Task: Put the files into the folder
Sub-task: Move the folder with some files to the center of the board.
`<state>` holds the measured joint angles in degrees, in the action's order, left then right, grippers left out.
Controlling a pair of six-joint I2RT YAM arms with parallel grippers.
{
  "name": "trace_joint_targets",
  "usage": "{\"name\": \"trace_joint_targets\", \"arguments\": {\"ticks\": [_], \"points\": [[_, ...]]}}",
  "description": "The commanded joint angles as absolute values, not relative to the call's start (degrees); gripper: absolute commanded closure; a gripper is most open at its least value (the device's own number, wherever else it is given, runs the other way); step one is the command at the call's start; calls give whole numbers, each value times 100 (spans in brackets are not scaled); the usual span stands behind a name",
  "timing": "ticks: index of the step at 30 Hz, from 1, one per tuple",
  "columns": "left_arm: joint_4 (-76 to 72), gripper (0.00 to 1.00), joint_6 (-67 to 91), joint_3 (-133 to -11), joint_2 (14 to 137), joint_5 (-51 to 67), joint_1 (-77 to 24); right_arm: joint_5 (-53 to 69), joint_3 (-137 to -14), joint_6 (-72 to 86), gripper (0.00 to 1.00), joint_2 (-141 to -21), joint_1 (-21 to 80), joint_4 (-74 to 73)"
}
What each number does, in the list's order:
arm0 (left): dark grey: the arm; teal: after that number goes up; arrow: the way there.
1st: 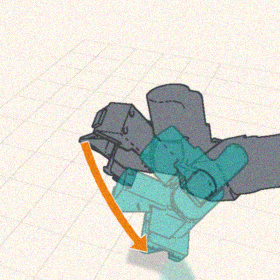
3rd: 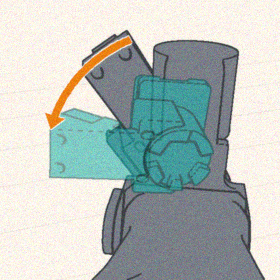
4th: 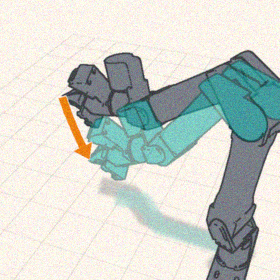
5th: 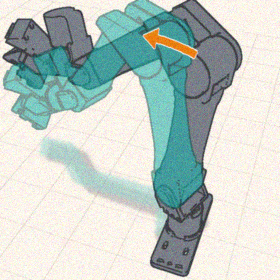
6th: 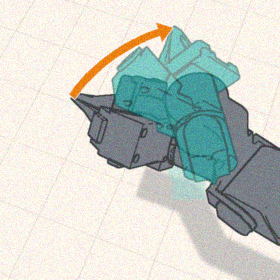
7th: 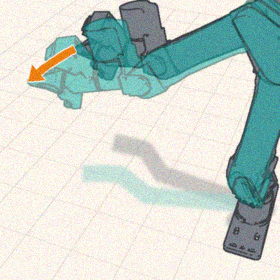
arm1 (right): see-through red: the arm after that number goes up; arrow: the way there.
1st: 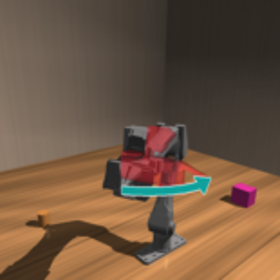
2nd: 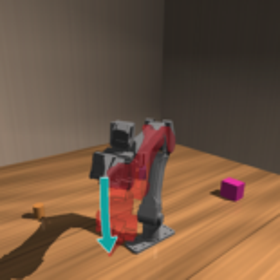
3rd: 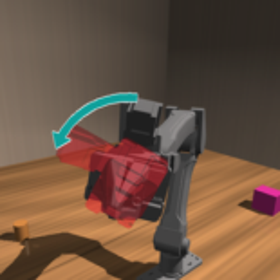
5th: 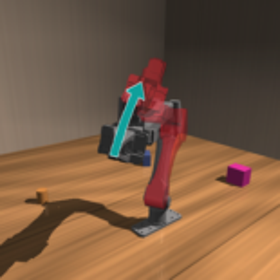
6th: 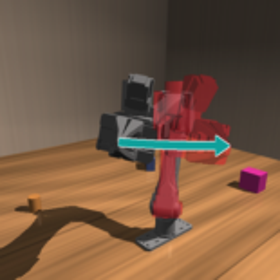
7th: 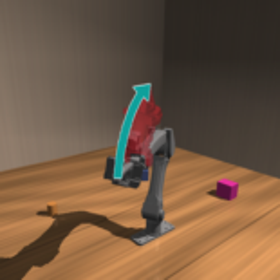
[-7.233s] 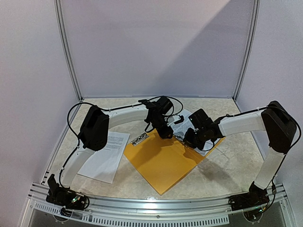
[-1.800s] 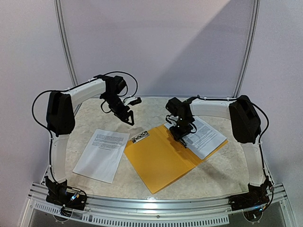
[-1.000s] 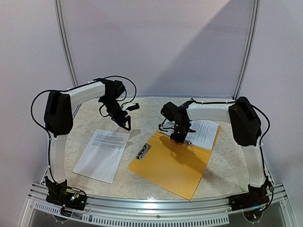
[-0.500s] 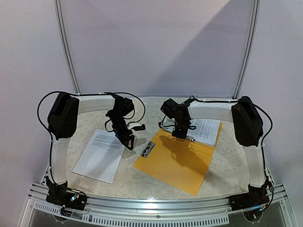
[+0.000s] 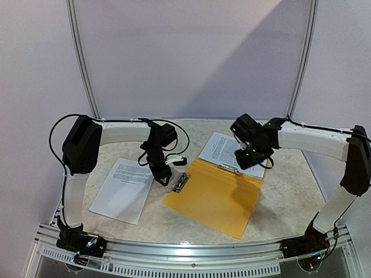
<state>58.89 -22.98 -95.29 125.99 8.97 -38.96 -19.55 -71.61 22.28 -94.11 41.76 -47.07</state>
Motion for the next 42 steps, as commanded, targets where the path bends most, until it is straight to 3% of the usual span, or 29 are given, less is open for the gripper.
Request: {"name": "trace_joint_targets", "arguments": {"ticks": [1,5,9,15,29,35,42], "points": [[5452,51,-2440,-9633,12847,364,-3938,-2077,-5871,4614,70,-8790,3542,-5208],[5363,52,-2485,-9740,12908,170,-3950,-2013,-5224,4816,73,-8688,3039,-4947],[5297,52,-2697,-9569,12927,445,-4094,-1401,-4778,4615,77,-8917,2607,-3710],[5126,52,-2927,-9210,12854,647,-4318,-554,-4842,4422,81,-9741,2008,-2464],[5135,51,-3195,-8841,12811,1033,-4997,-85,-7081,3801,80,-11661,1842,-2789],[5222,51,-3087,-8980,12880,1329,-5194,654,-8134,3664,80,-12414,1846,-2926],[5379,51,-3025,-9054,12842,1369,-5236,-56,-8017,3845,81,-12213,1838,-3202]]}}
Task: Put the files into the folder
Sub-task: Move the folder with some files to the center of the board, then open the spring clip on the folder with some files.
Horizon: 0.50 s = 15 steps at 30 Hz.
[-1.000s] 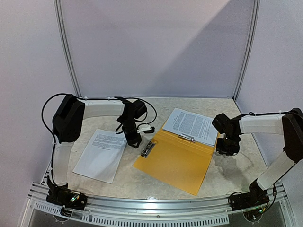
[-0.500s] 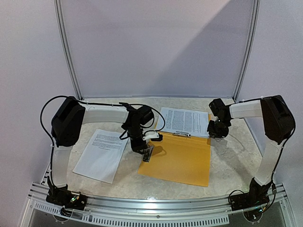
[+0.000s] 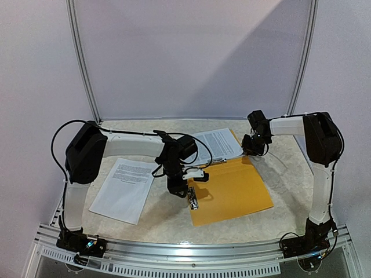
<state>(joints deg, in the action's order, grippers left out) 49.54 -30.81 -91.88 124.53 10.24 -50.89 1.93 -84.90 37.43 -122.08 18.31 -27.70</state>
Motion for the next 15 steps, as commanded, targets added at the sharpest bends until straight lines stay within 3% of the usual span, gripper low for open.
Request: {"name": "trace_joint_targets", "arguments": {"ticks": [1,10,15], "points": [[5429,51,-3031,-9042,12815,1402,-5224,-293,-7849,3853,81,-12053,1826,-3223],[6126,51,-3058,-9551,12630,2133,-5132,-1483,-7731,3527,77,-10751,1740,-4382],[6452,50,-3090,-9708,12230,2384,-4769,-1545,-7374,3665,74,-9799,1927,-4559]]}}
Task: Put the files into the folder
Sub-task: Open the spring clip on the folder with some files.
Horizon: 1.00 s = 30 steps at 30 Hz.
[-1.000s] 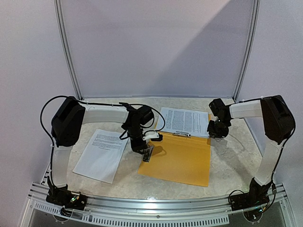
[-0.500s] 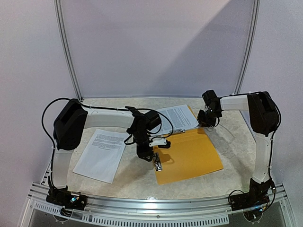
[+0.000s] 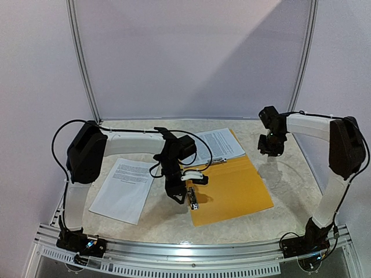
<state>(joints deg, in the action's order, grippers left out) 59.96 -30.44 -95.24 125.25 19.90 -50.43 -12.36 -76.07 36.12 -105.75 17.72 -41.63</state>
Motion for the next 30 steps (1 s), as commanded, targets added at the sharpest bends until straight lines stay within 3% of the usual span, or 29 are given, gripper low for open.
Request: {"name": "trace_joint_targets", "arguments": {"ticks": [1,11,19,30], "points": [[6448,50,-3067,-9723,12155,2450,-4658,-1491,-7311,3714,73,-9631,2064,-4554],[5483,53,-1696,-9994,11979,2164,-3246,-873,-6708,4695,68,-8805,3489,-3920],[4633,53,-1227,-9505,11882,2451,-3538,-79,-5964,6356,65,-8960,5048,-2205],[3988,53,-1155,-9343,12315,2122,-4092,769,-5770,7623,82,-10159,5822,-798]]}}
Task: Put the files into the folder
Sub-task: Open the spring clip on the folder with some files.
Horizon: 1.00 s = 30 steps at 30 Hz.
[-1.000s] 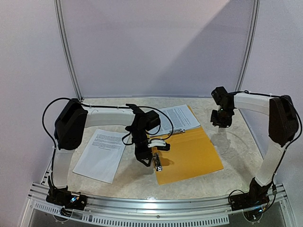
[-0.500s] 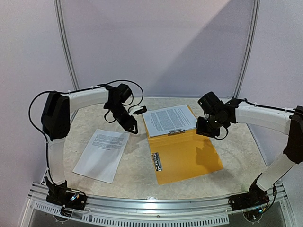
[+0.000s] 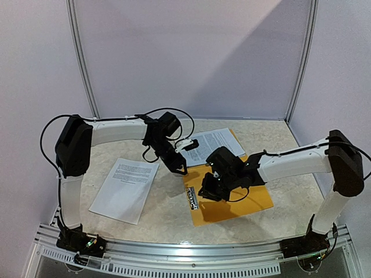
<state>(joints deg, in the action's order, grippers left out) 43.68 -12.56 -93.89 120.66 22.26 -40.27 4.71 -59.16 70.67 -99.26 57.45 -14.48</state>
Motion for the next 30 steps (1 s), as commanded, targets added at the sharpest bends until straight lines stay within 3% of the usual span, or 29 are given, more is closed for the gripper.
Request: {"name": "trace_joint_targets", "arguments": {"ticks": [1,30], "points": [[3961,53,-1197,-9338,12359,2075,-4141,810,-5746,7669,83,-10191,5841,-682],[3420,56,-1216,-8865,12901,1941,-4221,1412,-5436,7859,85,-10586,6099,-166]]}}
